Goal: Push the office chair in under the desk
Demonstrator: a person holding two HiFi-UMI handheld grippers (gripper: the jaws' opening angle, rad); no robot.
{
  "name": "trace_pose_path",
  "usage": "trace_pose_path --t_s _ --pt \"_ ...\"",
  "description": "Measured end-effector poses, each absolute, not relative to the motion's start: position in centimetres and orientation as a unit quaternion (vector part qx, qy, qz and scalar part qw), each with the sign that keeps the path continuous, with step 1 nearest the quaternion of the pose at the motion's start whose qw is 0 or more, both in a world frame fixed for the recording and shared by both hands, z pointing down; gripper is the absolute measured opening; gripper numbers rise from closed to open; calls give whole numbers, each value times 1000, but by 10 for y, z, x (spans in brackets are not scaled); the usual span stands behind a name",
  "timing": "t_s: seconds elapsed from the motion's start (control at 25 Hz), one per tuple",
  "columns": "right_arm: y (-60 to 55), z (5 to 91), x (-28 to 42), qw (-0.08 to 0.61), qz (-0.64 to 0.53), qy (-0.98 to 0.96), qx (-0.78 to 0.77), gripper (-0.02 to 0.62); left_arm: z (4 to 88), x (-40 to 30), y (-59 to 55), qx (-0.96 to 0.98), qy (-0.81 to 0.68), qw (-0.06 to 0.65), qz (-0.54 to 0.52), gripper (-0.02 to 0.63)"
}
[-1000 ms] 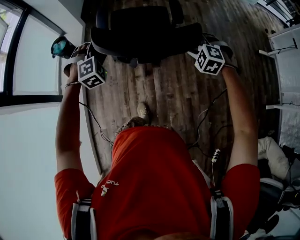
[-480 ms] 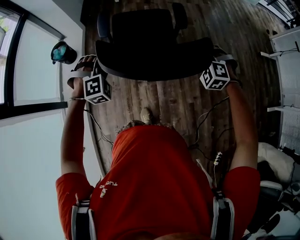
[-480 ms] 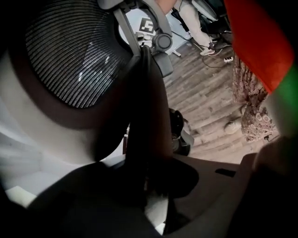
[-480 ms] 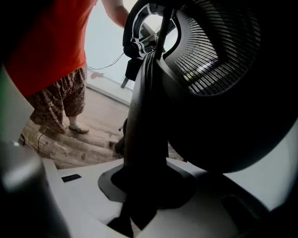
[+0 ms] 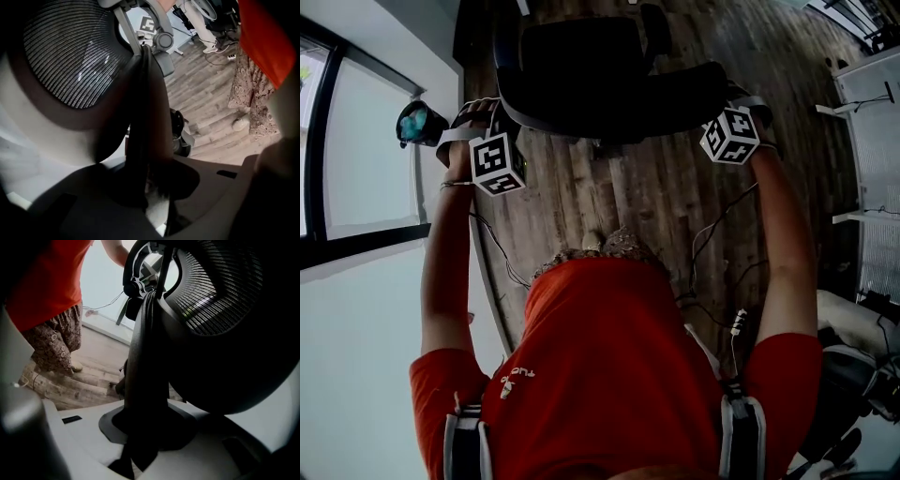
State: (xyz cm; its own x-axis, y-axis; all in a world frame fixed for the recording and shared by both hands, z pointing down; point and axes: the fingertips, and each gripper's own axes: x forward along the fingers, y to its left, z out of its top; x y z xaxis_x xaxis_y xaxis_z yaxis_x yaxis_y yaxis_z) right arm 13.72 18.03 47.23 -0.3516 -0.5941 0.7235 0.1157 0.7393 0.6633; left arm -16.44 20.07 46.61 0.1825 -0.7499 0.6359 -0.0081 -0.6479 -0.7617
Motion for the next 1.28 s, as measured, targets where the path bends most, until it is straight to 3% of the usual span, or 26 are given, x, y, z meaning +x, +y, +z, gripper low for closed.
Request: trace_pose_path --t_s 0.72,1.28 --pt "69 479 141 552 -319 -755 153 109 462 -168 78 -700 265 318 -582 86" --pt "-95 475 156 560 -311 -753 152 104 463 -150 -77 -698 273 320 -579 86"
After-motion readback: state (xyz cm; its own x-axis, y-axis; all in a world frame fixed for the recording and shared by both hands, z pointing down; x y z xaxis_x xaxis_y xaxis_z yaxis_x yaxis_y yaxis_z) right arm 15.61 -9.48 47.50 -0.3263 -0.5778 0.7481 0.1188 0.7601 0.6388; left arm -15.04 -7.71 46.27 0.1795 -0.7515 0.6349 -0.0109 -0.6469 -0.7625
